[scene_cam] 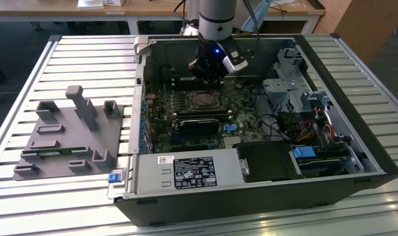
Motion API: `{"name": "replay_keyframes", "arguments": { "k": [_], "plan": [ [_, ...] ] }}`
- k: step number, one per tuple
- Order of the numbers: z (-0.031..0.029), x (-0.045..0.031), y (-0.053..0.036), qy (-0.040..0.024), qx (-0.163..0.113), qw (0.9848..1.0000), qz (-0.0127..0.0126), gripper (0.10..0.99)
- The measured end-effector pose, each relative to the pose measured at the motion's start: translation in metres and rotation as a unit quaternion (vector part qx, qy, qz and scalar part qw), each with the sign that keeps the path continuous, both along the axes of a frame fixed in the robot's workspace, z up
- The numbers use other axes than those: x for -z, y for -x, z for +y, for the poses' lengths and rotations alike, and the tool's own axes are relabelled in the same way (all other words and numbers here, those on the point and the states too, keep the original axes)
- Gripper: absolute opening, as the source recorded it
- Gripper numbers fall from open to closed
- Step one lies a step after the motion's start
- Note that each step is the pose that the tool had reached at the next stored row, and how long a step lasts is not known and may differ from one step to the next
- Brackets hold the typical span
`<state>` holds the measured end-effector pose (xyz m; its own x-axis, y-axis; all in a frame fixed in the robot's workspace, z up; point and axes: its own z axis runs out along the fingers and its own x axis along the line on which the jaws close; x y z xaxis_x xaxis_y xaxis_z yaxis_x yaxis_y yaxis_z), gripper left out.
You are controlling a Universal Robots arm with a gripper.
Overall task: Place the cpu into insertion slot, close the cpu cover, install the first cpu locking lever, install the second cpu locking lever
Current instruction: 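Install the second cpu locking lever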
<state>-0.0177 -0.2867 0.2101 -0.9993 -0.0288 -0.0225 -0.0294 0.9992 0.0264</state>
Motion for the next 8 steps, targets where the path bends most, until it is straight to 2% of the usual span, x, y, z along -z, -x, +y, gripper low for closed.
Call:
{"name": "replay_keyframes", "arguments": {
  "k": [8],
  "plan": [
    [-0.0039, 0.0, 0.0, 0.0, 0.0, 1.0, 0.0, 0.122]
  ]
}}
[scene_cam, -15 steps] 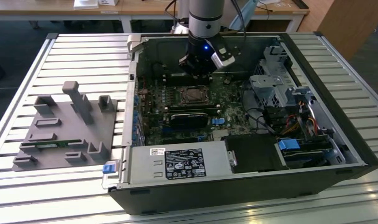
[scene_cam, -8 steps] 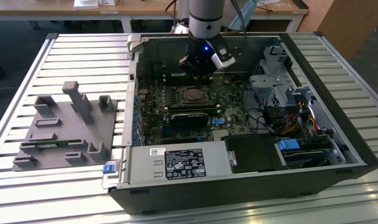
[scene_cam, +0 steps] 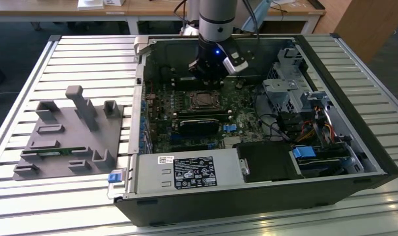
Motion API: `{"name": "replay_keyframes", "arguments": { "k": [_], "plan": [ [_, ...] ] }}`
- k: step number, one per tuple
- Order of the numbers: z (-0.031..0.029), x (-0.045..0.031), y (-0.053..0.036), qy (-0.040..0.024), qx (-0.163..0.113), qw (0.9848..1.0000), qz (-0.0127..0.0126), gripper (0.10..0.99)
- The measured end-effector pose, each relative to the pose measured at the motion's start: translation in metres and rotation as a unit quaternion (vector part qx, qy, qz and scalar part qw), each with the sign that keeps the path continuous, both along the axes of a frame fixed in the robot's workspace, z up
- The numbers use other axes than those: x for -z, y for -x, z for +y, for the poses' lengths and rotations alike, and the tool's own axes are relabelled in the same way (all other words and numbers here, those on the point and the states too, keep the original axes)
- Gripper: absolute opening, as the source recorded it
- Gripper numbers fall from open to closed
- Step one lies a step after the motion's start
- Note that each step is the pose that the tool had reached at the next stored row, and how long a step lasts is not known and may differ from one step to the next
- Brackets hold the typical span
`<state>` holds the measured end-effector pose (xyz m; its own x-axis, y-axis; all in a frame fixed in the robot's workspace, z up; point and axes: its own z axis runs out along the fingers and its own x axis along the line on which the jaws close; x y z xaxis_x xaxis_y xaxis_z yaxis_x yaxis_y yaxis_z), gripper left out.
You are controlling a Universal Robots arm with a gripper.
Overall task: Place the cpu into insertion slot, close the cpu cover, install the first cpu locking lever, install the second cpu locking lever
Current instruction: 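Install the second cpu locking lever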
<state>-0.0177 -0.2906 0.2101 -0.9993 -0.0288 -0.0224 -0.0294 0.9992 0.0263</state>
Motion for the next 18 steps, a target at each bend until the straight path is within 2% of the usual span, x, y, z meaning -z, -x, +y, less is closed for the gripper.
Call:
{"name": "replay_keyframes", "arguments": {
  "k": [18],
  "plan": [
    [-0.007, 0.0, 0.0, 0.0004, 0.0, 1.0, 0.0, 0.122]
  ]
}}
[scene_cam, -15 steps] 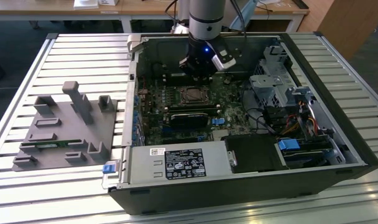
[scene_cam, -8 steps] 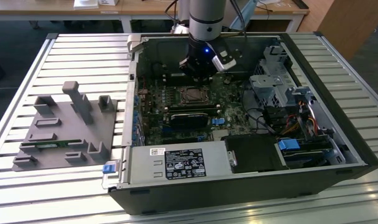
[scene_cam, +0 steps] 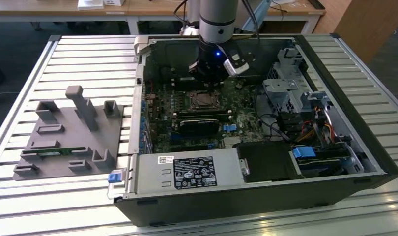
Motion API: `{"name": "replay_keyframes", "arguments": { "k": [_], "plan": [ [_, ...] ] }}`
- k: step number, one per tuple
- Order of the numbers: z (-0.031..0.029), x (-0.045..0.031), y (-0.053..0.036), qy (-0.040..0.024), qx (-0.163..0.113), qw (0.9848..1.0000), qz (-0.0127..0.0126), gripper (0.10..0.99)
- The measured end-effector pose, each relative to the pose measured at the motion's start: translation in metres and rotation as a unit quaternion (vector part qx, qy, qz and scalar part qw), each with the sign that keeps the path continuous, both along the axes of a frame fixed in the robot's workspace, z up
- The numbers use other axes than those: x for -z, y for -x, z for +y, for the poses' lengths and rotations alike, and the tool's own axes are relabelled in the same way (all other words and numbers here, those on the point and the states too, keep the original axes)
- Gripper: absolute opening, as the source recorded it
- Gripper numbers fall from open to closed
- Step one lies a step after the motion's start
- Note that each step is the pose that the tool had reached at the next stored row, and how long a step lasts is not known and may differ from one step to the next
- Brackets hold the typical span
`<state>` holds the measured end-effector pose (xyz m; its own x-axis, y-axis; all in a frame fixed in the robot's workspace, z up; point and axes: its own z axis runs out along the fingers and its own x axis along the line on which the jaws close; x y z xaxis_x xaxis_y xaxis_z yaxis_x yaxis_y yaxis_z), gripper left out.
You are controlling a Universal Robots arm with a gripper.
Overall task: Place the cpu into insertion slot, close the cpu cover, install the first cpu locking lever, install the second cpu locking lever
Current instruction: 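Install the second cpu locking lever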
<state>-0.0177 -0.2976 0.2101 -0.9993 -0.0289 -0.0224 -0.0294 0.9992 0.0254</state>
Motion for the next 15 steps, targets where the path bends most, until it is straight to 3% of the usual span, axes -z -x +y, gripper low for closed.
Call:
{"name": "replay_keyframes", "arguments": {
  "k": [8, 15],
  "plan": [
    [-0.0008, -0.0007, 0.0, 0.0003, 0.0, 1.0, 0.0001, 0.122],
    [-0.0007, -0.0113, 0.0, 0.0002, 0.0, 1.0, 0.0, 0.122]
  ]
}}
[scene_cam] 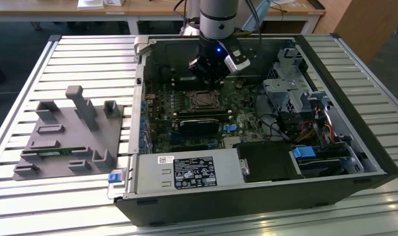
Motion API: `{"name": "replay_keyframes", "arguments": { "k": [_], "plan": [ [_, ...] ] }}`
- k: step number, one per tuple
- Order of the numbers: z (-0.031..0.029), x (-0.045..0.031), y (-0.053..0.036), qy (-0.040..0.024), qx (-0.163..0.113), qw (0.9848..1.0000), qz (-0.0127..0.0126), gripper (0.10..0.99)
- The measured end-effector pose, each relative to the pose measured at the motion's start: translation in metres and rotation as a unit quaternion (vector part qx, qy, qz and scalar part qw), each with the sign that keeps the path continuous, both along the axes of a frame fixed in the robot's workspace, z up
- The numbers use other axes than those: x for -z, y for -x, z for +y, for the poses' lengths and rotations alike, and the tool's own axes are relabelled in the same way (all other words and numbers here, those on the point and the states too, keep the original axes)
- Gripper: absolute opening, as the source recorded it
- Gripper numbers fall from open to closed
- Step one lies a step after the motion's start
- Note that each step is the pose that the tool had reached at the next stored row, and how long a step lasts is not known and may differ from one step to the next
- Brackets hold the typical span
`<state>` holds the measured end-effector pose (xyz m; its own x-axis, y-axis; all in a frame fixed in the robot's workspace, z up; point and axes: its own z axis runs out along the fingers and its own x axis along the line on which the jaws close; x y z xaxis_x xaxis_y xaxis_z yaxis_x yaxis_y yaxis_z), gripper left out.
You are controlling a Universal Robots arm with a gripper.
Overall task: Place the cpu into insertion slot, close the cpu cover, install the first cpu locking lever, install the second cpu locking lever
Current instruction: 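Install the second cpu locking lever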
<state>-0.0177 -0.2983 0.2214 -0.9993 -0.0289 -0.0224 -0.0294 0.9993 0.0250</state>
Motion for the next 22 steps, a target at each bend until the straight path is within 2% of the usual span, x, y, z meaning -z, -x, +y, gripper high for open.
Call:
{"name": "replay_keyframes", "arguments": {
  "k": [5, 13, 19, 22],
  "plan": [
    [-0.0015, 0.0, 0.0, 0.0001, 0.0, 1.0, 0.0, 0.122],
    [-0.009, -0.0002, 0.0001, 0.0001, 0.0, 1.0, 0.0001, 0.122],
    [-0.0093, -0.0092, 0.0, 0.0, 0.0, 1.0, 0.0003, 0.122],
    [-0.0159, -0.0092, 0.0001, 0.0, 0.0, 1.0, 0.0005, 0.122]
  ]
}}
